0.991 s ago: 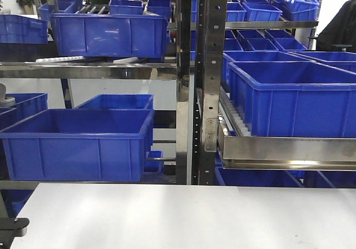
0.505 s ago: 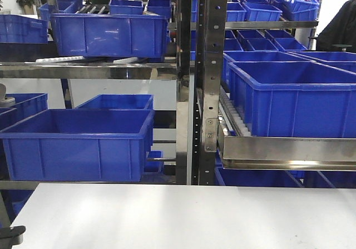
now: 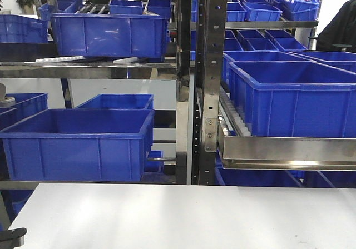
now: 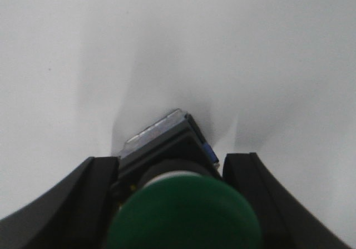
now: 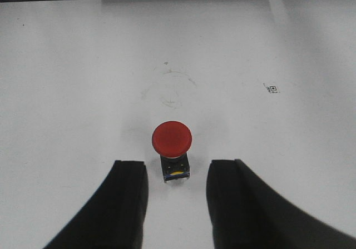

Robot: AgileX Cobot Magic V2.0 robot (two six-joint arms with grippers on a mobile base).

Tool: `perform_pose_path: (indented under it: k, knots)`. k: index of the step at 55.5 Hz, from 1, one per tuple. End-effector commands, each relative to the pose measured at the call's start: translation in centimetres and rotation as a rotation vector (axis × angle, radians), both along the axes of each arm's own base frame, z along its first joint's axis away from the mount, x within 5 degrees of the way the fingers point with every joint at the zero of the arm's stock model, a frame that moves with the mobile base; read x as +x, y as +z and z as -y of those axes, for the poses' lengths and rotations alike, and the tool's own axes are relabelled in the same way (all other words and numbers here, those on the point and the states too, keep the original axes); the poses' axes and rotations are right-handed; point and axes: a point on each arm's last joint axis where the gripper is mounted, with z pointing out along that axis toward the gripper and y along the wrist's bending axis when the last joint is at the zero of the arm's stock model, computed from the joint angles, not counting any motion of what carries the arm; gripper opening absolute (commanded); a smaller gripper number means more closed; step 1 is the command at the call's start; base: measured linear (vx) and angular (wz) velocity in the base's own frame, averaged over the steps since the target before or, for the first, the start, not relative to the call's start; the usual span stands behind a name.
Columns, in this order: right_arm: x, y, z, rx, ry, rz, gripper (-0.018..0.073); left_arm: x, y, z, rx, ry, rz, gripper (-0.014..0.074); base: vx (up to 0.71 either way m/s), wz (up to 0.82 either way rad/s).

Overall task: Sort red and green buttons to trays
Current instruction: 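Close left gripper on the green-capped button and lift it, then close right gripper on the red-capped button and lift it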

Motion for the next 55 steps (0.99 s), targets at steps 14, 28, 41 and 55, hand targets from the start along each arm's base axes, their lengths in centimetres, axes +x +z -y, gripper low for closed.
perform_pose_path:
  k: [14, 28, 41, 55]
  knots:
    - [0.7, 1.5, 0.0, -0.008, 0.011, 0.094, 0.0351, 1.1, 1.7, 0.3, -0.011, -0.003, 0.122, 0.0321, 0.0, 0.0]
    - [0.7, 1.5, 0.0, -0.008, 0.01, 0.092, 0.0351, 1.1, 1.7, 0.3, -0.008, -0.008, 0.123, 0.0137, 0.0, 0.0]
    - [0.7, 1.5, 0.0, -0.008, 0.01, 0.092, 0.0351, 1.0, 2.1, 0.3, 0.014, -0.082, 0.138, -0.0009, 0.0, 0.0]
    - [0.7, 1.4, 0.0, 0.004, 0.003, 0.081, 0.0378, 0.8, 4.9, 0.3, 0.027, -0.124, 0.254, -0.0008, 0.0, 0.0]
